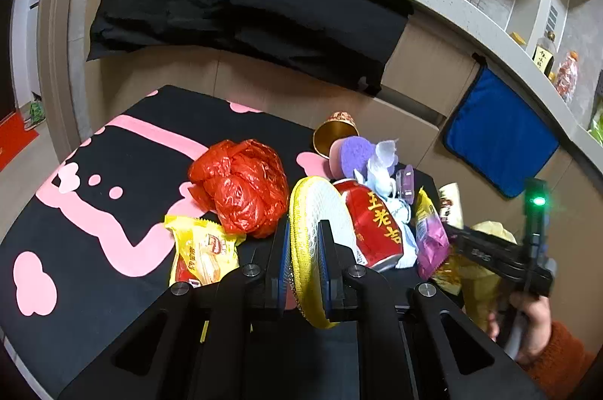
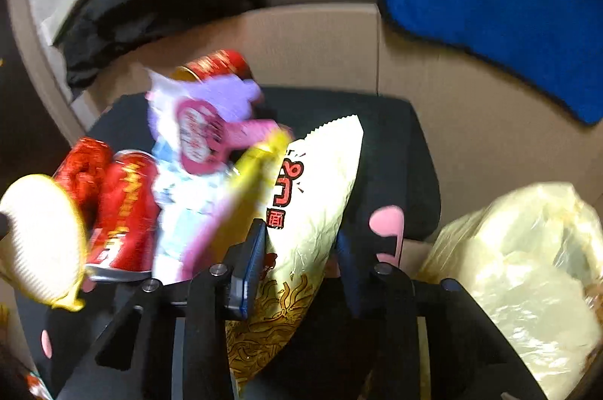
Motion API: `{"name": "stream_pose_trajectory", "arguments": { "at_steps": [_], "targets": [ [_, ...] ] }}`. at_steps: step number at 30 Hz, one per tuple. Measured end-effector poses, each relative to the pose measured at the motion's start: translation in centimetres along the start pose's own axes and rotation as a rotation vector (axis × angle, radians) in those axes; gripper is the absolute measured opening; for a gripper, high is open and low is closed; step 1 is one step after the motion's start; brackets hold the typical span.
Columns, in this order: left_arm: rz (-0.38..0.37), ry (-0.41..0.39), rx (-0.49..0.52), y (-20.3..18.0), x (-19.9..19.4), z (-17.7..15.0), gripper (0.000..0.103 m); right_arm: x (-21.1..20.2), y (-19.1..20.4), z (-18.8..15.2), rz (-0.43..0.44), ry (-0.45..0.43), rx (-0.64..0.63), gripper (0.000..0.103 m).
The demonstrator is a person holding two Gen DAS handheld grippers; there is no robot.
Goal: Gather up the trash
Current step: 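Carry the lid and chip bag over the yellow trash bag and open both tools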
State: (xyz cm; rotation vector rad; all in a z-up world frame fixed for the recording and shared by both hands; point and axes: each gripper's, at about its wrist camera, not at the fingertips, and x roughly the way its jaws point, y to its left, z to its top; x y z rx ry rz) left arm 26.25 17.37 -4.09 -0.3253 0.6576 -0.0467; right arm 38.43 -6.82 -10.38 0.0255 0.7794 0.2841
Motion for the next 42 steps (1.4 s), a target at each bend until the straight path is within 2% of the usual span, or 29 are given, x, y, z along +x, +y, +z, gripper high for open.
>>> {"name": "stream_pose_trajectory", "arguments": {
  "at_steps": [4, 8, 13, 19, 23, 30, 37, 42],
  "targets": [
    [-0.017, -0.017, 0.010, -1.0, -0.9, 0.7, 0.014, -3.8, 0.5, 0.6, 0.025, -0.056, -0.021, 0.031],
    [-0.045, -0.062, 0.059, -3.5, -2.6, 1.9, 0.014, -7.9, 0.6, 0.9, 0.035, -0.125, -0.039, 0.031],
    [-0.091, -0.118, 0.150, -8.6, -4.7, 3.0, 0.014, -12.9, -1.1, 0.7, -0.005, -0.223, -0.041, 0.031],
    [-0.193, -0.130, 0.250, -16.1, -5.2, 3.2, 0.014, -17.7, -6.0, -0.7, -0.089, -0.298, 0.013, 0.031],
    [-0.264, -0.091, 0.320, -21.7, -4.2, 2.3, 0.014, -20.2, -9.9, -2.4, -0.147, -0.314, 0.056, 0.031],
    [-0.322, -0.028, 0.461, -29.9, -1.7, -0.6, 0.014, -22.7, -16.1, -5.9, -0.234, -0.324, 0.149, 0.031],
    [-0.339, 0.046, 0.510, -33.8, 2.3, -2.1, 0.014, -22.0, -19.5, -7.6, -0.263, -0.295, 0.210, 0.031],
    [-0.332, 0.125, 0.479, -34.9, 6.9, -2.7, 0.014, -20.6, -20.5, -7.9, -0.264, -0.270, 0.216, 0.031]
  ]
}}
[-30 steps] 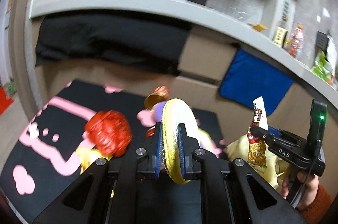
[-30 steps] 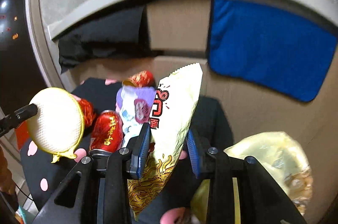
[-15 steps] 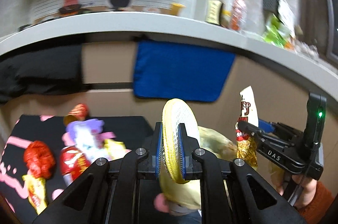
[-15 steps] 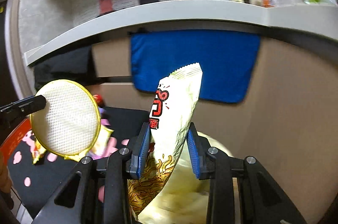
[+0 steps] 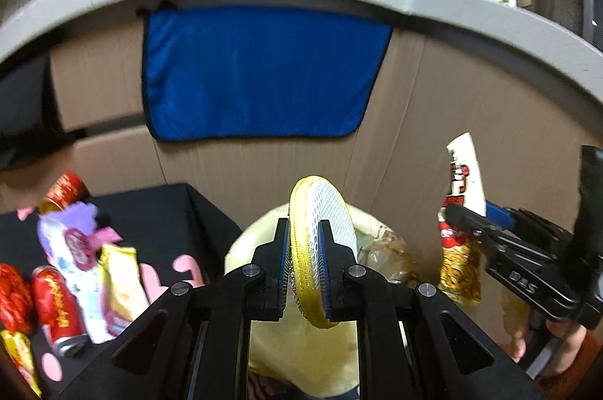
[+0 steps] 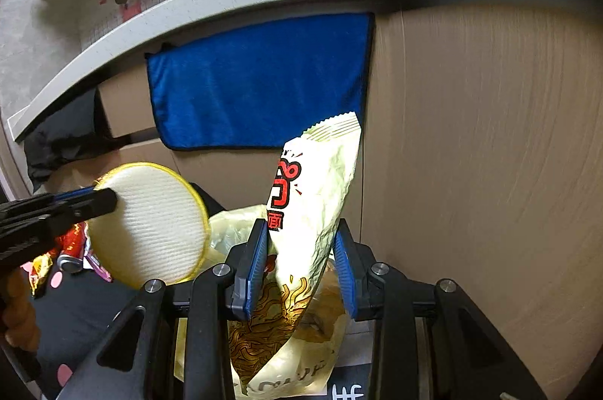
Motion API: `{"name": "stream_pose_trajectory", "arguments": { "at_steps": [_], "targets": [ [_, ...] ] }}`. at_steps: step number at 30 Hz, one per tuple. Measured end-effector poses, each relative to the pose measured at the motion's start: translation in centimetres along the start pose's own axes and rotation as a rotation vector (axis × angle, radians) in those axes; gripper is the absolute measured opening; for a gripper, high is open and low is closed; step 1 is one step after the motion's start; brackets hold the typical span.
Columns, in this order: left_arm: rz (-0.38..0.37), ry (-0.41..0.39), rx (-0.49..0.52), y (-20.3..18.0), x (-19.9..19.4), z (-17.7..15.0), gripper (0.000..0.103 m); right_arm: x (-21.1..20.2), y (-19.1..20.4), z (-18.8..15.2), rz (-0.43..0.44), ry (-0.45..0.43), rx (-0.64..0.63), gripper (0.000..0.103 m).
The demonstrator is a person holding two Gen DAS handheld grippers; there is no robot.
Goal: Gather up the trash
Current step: 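Carry the lid and chip bag over the yellow trash bag and open both tools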
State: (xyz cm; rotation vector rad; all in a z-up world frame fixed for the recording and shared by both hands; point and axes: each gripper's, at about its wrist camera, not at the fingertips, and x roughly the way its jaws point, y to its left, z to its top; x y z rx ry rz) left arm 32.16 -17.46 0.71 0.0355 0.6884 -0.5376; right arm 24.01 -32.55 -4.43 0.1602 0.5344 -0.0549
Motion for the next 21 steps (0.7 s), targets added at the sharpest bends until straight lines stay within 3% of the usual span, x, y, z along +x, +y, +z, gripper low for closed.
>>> {"name": "stream_pose_trajectory", "arguments": {
  "at_steps": [4, 8, 11, 14, 17, 19, 21],
  "targets": [
    [-0.029, 0.062, -0.025, 0.3, 4.6, -0.4, 0.014, 1.4, -0.5, -0.2, -0.013, 0.020, 0.005, 0.031],
    [0.055, 0.202, 0.073, 0.1, 10.2, -2.2, 0.014, 3.2, -0.7, -0.2, -0.020, 0.054, 0.023, 0.031],
    [0.051, 0.297, 0.108, 0.5, 11.7, -3.7, 0.014, 4.0, -0.6, -0.3, -0.017, 0.068, 0.018, 0.031],
    [0.027, 0.302, 0.097, 1.5, 11.3, -4.2, 0.014, 5.5, 0.0, -0.5, 0.011, 0.094, 0.008, 0.031],
    [-0.063, 0.306, -0.024, 3.4, 10.4, -4.0, 0.017, 7.4, 0.9, -0.9, 0.071, 0.134, 0.015, 0.031],
    [-0.104, 0.285, -0.071, 4.5, 9.5, -3.7, 0.027, 8.8, 1.9, -1.2, 0.113, 0.166, 0.020, 0.031],
    [-0.099, 0.252, -0.089, 5.1, 8.2, -3.4, 0.042, 10.3, 3.0, -1.7, 0.144, 0.205, 0.015, 0.031]
  ]
}}
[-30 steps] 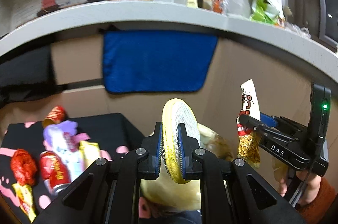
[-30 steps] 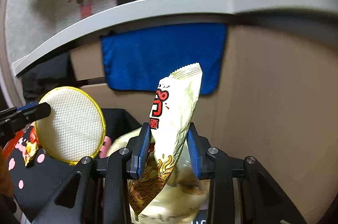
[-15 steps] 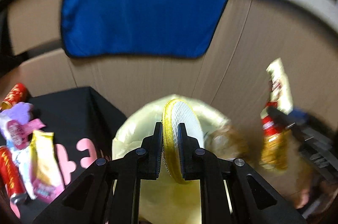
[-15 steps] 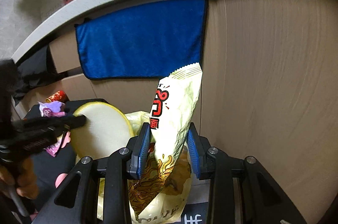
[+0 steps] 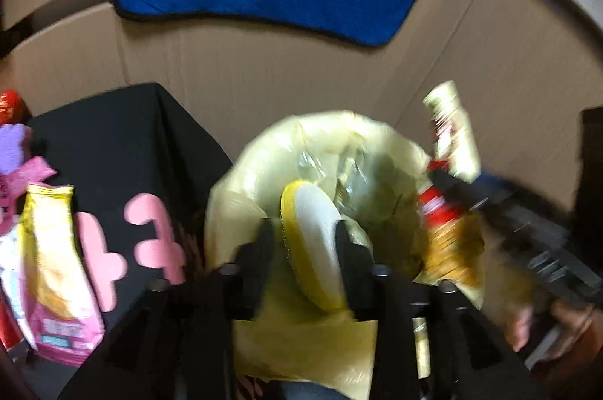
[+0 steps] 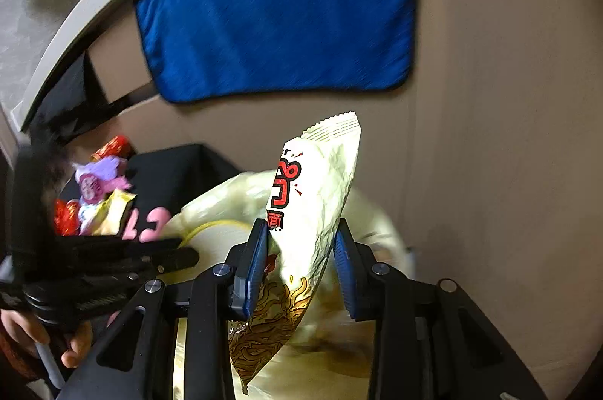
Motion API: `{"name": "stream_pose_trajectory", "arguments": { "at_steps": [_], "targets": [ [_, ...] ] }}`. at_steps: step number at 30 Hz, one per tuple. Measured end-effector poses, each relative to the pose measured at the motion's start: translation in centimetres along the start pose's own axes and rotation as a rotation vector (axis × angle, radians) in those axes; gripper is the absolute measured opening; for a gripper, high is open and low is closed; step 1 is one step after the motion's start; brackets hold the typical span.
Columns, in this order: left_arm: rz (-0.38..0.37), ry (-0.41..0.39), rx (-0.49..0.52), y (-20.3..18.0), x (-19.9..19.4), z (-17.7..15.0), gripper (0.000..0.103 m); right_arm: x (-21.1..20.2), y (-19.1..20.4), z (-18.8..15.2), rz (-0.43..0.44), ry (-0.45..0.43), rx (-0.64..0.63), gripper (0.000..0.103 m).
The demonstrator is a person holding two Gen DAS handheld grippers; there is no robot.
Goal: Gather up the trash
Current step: 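Carry the lid and chip bag over the yellow trash bag and open both tools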
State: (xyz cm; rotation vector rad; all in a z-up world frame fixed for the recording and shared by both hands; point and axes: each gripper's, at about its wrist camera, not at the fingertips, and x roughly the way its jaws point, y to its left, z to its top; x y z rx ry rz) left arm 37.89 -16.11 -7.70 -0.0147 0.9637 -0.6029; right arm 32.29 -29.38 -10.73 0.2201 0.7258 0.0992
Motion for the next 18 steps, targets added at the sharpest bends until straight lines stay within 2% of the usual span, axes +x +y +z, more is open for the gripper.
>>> {"name": "stream_pose_trajectory", "arguments": {
  "at_steps": [4, 9, 12, 18],
  "targets": [
    [-0.004, -0.052, -0.053, 1.2, -3.0, -0.3, 0.042, 3.7, 1.6, -0.4, 0.032, 0.129, -0.025, 0.031],
    [0.051, -0.147, -0.096, 2.4, -7.4, -1.6, 0.042, 7.2, 2.8, -1.4, -0.031, 0.296, -0.078, 0.032],
    [0.071, -0.189, -0.115, 3.5, -9.1, -2.3, 0.042, 7.0, 2.8, -1.0, -0.041, 0.284, -0.064, 0.036],
    [0.125, -0.231, -0.140, 5.3, -10.9, -4.5, 0.042, 4.3, 3.7, -0.7, -0.071, 0.179, -0.093, 0.045]
  ]
}}
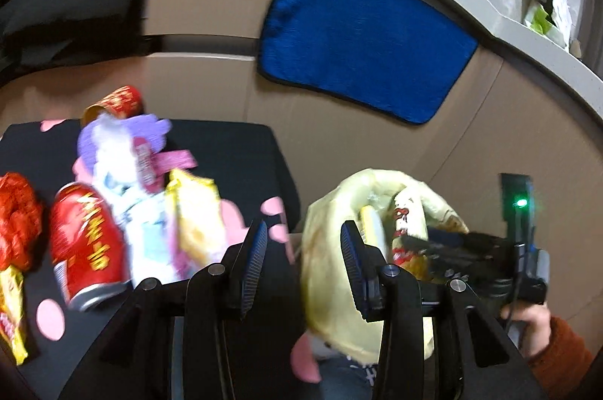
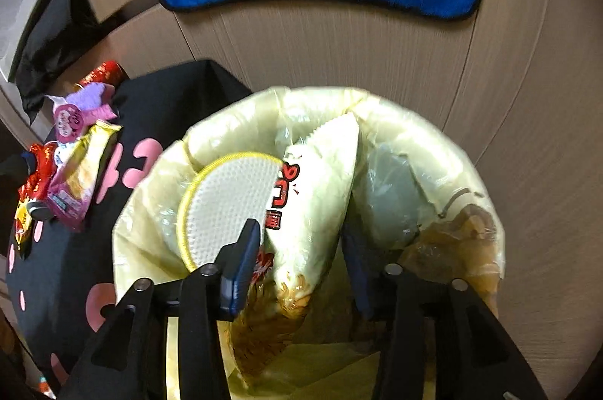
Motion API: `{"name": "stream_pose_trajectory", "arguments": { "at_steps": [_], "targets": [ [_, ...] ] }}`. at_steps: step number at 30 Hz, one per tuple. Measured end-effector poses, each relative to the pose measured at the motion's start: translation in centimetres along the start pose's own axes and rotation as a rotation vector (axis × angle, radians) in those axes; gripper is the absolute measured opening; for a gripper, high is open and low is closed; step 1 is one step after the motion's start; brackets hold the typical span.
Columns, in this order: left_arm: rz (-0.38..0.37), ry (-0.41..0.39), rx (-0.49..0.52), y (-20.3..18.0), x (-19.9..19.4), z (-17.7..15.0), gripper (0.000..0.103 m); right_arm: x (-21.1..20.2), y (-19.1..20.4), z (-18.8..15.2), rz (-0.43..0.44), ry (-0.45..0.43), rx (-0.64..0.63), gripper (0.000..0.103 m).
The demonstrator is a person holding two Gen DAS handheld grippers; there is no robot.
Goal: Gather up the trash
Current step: 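Carry the lid and chip bag over the yellow trash bag and open both tools, then grasp the yellow snack packet with the left tool while the right tool reaches the red can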
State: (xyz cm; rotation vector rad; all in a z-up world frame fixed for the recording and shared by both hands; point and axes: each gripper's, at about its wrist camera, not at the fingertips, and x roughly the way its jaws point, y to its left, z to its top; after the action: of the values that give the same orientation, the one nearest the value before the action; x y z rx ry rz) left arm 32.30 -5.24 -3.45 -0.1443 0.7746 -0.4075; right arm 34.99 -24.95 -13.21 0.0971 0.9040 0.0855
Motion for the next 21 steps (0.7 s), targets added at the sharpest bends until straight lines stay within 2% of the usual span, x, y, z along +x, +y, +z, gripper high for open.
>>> {"name": "stream_pose_trajectory", "arguments": {
  "at_steps": [4, 9, 16, 18, 21],
  "targets": [
    [0.021, -0.005, -0.037, 1.8, -1.2, -1.6, 0.042, -2.1, 0.4, -0.7, -0.052, -0.079, -0.026, 0.050],
    [0.039, -0.008, -0.065, 3.7, -2.9, -3.2, 0.042, -4.8, 0.7, -1.0, -0.063, -0.131, -0.019, 0.051],
    [0.096, -0.054, -0.099, 7.5, -6.2, -5.0, 0.042, -9.5, 4.1, -1.8, -0.091, -0.258, -0.061, 0.051],
    [0.112, -0.070, -0.132, 9.2, -7.3, -5.5, 0.042, -10.5, 5.4, -2.0, -0.072, -0.281, -0.070, 0.051],
    [0.148, -0.096, -0.174, 11.8, -8.8, -6.2, 0.042, -11.1, 7.8, -1.9, 0.018, -0.283, -0.074, 0.051]
  ]
}}
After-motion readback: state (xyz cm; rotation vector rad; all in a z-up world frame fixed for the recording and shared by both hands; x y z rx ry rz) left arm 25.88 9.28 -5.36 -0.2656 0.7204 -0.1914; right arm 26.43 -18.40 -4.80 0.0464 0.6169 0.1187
